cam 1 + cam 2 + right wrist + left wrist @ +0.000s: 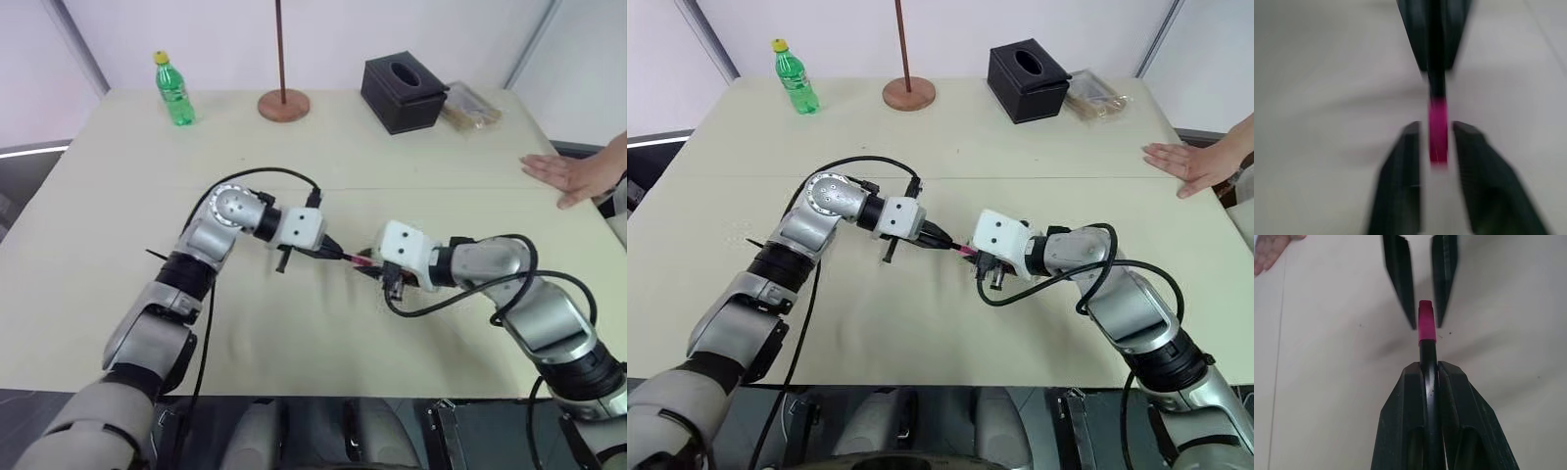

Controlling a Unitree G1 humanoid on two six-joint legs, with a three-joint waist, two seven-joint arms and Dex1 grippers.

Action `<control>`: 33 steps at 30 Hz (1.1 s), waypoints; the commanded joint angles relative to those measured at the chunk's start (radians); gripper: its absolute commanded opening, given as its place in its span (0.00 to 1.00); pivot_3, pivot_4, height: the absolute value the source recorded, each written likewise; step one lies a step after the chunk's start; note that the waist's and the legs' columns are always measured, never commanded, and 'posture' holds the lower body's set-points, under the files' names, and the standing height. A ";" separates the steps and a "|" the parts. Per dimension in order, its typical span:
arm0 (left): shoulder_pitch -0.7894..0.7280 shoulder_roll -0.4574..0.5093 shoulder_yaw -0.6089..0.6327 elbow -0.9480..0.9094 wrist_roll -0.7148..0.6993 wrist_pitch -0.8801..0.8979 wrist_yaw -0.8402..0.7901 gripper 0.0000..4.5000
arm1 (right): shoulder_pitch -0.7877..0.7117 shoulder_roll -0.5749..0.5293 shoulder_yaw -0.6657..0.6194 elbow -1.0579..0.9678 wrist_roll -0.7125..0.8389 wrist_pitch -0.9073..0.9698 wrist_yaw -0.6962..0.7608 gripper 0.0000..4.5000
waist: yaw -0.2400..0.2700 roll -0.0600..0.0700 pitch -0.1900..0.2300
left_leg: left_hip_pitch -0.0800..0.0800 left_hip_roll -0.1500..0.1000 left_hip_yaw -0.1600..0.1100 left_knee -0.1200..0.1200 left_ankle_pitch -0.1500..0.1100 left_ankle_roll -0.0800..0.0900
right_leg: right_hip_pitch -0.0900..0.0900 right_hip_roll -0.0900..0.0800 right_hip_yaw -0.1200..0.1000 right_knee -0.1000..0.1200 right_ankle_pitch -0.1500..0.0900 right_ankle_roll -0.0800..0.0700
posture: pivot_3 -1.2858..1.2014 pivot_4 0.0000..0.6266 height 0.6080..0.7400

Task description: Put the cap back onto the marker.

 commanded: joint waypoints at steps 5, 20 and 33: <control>0.021 0.038 0.008 -0.052 -0.008 0.032 0.017 0.00 | 0.001 -0.037 -0.032 -0.049 0.001 -0.025 0.001 0.86 | -0.001 0.000 0.000 | 0.000 0.000 0.000 0.000 0.000 0.000 | 0.000 0.000 0.000 0.000 0.000 0.000 | 0.52 0.24 1.00; 0.233 0.057 0.187 -0.392 -0.074 0.547 0.408 0.00 | 0.233 -0.033 -0.231 -0.223 0.064 0.081 -0.124 0.86 | -0.001 0.000 0.000 | 0.000 0.001 0.000 0.000 0.000 0.000 | 0.000 -0.001 0.001 0.000 0.000 0.000 | 0.52 0.24 1.00; 0.600 0.026 0.418 -0.925 -0.191 1.136 0.790 0.00 | 0.439 0.060 -0.219 -0.360 0.078 0.129 -0.279 0.86 | 0.005 0.000 0.000 | 0.001 0.001 -0.001 0.000 0.000 0.000 | 0.001 -0.002 0.001 0.001 0.000 0.000 | 0.52 0.24 1.00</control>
